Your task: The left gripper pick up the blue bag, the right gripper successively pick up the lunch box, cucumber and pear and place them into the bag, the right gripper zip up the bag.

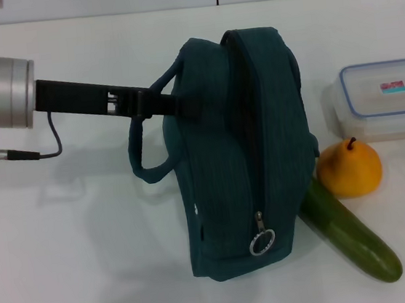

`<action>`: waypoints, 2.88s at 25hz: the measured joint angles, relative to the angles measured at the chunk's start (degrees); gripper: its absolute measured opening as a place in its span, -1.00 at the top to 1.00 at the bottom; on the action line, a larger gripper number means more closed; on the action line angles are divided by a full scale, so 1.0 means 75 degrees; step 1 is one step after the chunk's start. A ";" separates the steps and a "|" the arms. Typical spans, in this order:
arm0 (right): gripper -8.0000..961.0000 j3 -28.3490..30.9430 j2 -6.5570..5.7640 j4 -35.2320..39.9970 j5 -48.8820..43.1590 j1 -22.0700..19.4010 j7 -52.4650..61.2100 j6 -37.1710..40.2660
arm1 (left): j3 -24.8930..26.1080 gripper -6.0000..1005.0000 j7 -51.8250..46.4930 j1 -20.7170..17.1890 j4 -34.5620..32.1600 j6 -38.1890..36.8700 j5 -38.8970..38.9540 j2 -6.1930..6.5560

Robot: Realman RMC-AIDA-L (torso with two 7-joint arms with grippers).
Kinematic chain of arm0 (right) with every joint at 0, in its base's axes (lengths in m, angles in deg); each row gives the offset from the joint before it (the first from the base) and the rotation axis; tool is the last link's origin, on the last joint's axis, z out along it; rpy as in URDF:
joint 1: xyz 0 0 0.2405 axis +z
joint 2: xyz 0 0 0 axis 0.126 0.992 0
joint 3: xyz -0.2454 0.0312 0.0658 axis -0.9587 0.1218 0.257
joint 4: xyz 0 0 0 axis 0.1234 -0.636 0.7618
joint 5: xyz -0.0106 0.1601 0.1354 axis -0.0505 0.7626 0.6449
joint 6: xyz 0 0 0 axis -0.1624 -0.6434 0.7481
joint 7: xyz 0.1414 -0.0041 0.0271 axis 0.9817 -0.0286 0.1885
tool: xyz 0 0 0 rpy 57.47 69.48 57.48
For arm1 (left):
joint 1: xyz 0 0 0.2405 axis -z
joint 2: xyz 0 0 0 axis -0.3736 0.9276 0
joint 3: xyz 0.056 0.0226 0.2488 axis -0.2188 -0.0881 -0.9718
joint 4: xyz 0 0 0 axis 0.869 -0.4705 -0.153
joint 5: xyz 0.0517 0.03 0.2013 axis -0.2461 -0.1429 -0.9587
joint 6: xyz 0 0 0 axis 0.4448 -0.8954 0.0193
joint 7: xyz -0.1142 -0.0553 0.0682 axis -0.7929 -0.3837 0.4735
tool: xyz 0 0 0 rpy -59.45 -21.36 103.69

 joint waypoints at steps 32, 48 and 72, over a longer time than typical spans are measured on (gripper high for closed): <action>0.78 0.0690 0.0019 -0.0888 0.0239 0.0064 0.1865 0.0540 | 0.0059 0.88 0.0153 0.0048 0.0021 0.0022 0.0108 -0.0046; 0.78 0.1609 0.0018 -0.1595 0.0186 0.0286 0.2562 0.2098 | 0.0015 0.88 0.0170 0.0095 0.0000 0.0047 0.0193 -0.0153; 0.77 0.2372 0.0019 -0.2387 -0.0104 0.1629 0.2954 0.3759 | 0.0012 0.88 0.0305 0.0348 -0.0215 0.0075 0.0199 -0.0393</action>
